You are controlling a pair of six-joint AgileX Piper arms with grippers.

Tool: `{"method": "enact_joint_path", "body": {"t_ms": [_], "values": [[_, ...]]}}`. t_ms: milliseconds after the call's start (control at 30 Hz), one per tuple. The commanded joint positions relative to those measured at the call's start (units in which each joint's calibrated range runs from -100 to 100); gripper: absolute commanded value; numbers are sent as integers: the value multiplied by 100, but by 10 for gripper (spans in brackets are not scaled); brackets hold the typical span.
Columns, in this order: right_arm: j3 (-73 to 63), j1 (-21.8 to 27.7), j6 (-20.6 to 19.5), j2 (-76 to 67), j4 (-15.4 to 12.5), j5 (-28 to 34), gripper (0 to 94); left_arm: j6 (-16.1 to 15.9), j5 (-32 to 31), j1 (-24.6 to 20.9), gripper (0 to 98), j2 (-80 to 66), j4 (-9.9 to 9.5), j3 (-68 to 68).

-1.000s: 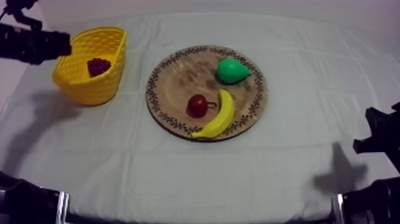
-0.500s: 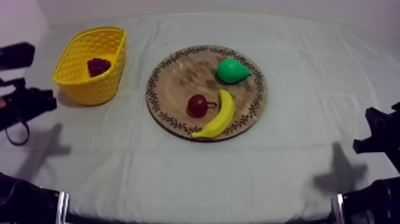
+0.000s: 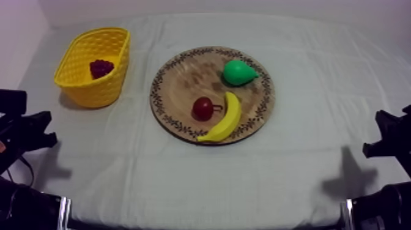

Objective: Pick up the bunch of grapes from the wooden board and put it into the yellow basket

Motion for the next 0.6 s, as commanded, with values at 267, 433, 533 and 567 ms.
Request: {"method": "enact_joint_path", "body": {"t_ms": [267, 433, 533, 567], "values": [[-1, 1, 2, -2, 1, -1, 5, 431, 247, 21, 0, -864, -309, 264], [-1, 1, 2, -2, 1, -1, 5, 646, 502, 23, 0, -1181, -354, 235], [-1, 1, 2, -2, 1, -1, 5, 926, 566, 24, 0, -1372, -360, 226], [-1, 1, 2, -2, 1, -1, 5, 994, 576, 24, 0, -1442, -361, 224]]}}
